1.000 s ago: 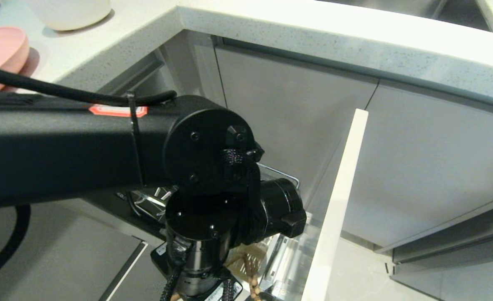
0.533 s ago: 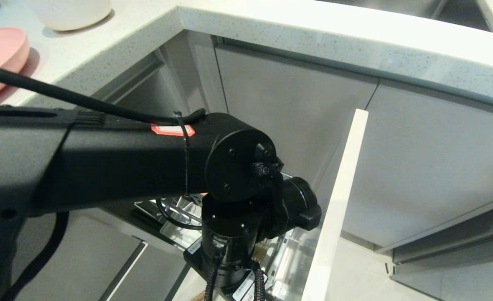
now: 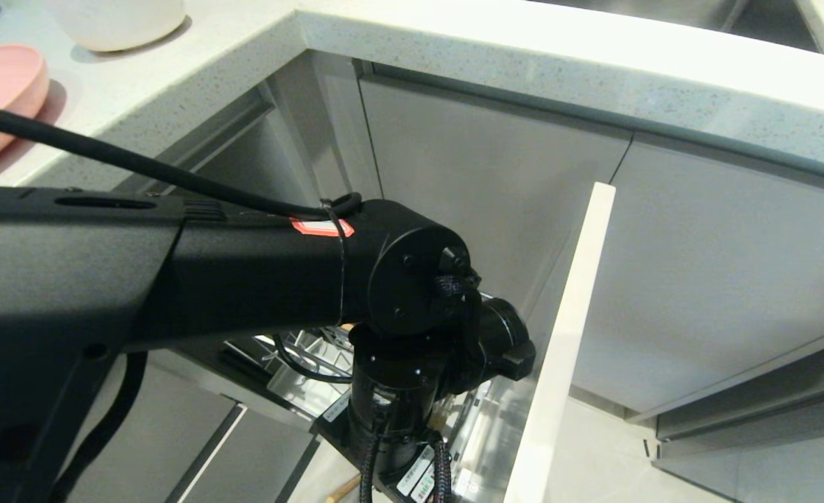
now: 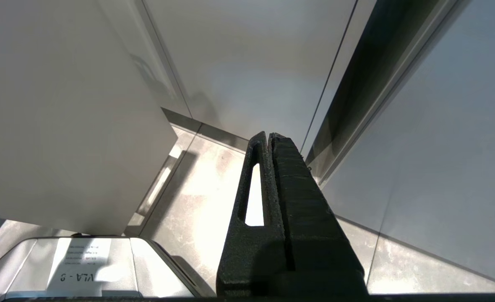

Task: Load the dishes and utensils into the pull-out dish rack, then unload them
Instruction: Pick up the chopsticks and place it in the cupboard

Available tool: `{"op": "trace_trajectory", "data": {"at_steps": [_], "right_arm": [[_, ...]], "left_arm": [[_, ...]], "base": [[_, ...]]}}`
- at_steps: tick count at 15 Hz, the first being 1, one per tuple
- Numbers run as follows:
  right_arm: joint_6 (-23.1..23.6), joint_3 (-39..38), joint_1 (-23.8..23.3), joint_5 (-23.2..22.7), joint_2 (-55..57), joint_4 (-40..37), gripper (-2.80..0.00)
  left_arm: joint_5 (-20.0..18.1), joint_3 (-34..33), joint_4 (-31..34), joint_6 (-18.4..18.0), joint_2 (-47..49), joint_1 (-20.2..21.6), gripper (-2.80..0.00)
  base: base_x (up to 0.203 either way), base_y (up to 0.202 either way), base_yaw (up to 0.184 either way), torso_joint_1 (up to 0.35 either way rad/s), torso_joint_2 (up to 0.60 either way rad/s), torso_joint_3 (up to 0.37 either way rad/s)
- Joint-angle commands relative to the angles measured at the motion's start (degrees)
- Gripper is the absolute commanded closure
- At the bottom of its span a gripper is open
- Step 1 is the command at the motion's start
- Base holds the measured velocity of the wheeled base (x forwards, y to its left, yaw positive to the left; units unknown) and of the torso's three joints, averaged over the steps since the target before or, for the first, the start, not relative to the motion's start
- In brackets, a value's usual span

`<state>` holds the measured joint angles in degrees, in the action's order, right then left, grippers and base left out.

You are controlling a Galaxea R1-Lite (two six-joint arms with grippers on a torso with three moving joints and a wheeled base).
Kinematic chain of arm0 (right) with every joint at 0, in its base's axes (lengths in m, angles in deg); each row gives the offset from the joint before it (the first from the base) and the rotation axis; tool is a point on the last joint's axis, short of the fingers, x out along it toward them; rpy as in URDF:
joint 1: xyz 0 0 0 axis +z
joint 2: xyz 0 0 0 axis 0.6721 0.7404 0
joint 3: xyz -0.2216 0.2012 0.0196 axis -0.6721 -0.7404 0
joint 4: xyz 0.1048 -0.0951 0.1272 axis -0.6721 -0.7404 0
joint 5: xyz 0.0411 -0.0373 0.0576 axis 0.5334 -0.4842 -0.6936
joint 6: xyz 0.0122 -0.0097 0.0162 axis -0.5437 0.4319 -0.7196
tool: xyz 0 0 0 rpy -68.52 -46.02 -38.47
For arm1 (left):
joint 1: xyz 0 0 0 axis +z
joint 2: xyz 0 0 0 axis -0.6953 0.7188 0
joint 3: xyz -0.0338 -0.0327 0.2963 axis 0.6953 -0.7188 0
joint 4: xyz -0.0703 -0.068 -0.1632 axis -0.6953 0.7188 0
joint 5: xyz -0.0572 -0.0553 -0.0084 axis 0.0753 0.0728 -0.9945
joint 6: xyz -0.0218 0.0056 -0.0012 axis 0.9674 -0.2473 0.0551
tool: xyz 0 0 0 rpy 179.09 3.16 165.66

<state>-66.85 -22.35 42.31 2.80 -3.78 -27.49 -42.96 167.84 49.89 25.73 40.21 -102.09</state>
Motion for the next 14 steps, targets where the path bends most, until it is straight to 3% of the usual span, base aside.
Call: {"op": "trace_trajectory", "data": {"at_steps": [1, 2, 8, 14], "right_arm": [[0.0, -0.1, 0.0, 0.0, 0.0, 0.0, 0.00], [0.0, -0.1, 0.0, 0.0, 0.0, 0.0, 0.00], [0.0, -0.1, 0.0, 0.0, 0.0, 0.0, 0.00], [0.0, -0.1, 0.0, 0.0, 0.0, 0.0, 0.00]], "left_arm": [[0.2, 0.0, 0.5, 0.2, 0.3, 0.0, 0.00], [0.2, 0.4, 0.5, 0.2, 0.3, -0.1, -2.80], [1.0, 1.3, 0.8, 2.8, -1.9, -0.5, -2.80], [7.5, 1.3, 0.9, 6.4, -7.0, -1.4, -2.80]], "base": [[0.000, 0.000, 0.000, 0.000, 0.00, 0.000], [0.000, 0.000, 0.000, 0.000, 0.00, 0.000], [0.000, 0.000, 0.000, 0.000, 0.00, 0.000], [0.000, 0.000, 0.000, 0.000, 0.00, 0.000]]}}
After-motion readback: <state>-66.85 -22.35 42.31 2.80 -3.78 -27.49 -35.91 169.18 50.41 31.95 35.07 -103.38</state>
